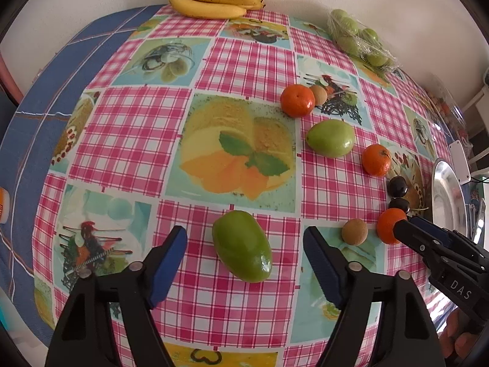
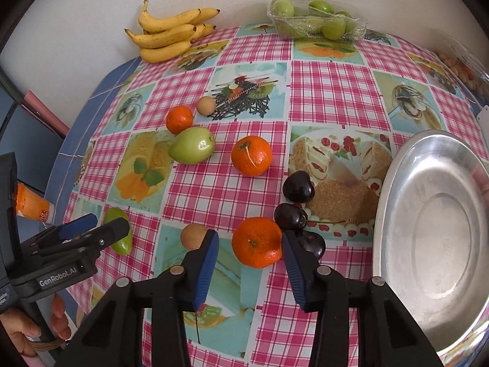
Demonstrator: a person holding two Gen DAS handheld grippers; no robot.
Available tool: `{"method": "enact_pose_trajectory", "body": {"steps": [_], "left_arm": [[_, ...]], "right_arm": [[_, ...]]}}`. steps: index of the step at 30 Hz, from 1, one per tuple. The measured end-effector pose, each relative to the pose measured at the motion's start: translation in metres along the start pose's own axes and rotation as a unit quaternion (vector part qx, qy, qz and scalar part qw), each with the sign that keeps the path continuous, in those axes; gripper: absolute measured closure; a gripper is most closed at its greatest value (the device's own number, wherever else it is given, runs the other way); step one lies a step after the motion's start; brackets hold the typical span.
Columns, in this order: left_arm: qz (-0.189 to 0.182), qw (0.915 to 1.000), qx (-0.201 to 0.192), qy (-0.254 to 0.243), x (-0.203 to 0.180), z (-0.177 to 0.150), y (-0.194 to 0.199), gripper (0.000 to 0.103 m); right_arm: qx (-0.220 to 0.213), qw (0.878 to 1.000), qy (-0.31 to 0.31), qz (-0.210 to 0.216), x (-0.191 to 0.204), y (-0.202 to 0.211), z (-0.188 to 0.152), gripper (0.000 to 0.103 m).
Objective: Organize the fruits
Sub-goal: 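Grasp the green mango with the left tool while the right tool grasps the tangerine, then lift the green mango with the left tool while the right tool lifts the tangerine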
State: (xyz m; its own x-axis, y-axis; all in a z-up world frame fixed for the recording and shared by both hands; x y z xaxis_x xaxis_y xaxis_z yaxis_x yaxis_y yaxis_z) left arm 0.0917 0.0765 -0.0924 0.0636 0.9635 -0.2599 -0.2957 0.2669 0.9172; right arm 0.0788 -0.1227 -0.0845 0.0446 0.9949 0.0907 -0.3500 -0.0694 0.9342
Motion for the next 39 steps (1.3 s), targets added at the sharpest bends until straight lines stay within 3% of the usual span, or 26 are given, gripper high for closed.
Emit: {"method": "enact_pose_trajectory", "body": {"steps": [3,12,39], "left_arm": [[-0.003,1.0,0.006,0.007,0.002,0.0,-0.004,0.035],[-0.007,0.9995,0.019,0.023,0.008,-0.002,-0.014,0.06],[0.002,0.9994,0.008,0.034,0.007,-0.002,-0.004,0.064]], "right_arm": [[0.002,1.0,0.004,-0.009,0.0,-0.002,-0.001,0.062],[0.002,1.0,0.002,-0.015,-0.004,-0.004,0.001,0.064],[-0.003,0.997,0.052,-0.053,0.009,-0.006,-0.001,0.065]]}}
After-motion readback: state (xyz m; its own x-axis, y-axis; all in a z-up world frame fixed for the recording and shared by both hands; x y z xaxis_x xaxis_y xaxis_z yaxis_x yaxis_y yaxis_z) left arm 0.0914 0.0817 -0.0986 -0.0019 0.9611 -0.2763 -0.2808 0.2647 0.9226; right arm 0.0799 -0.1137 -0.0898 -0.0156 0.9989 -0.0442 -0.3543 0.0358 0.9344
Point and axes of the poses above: each gripper's, at about its wrist camera, not at the fingertips, and y roughly against the way its jaws point, x to its left, z to its top, the point moved 4 cm from there along -y, roughly the way its jaws point, and after that the axes turned 7 degrees about -z, right-handed, at the moved point
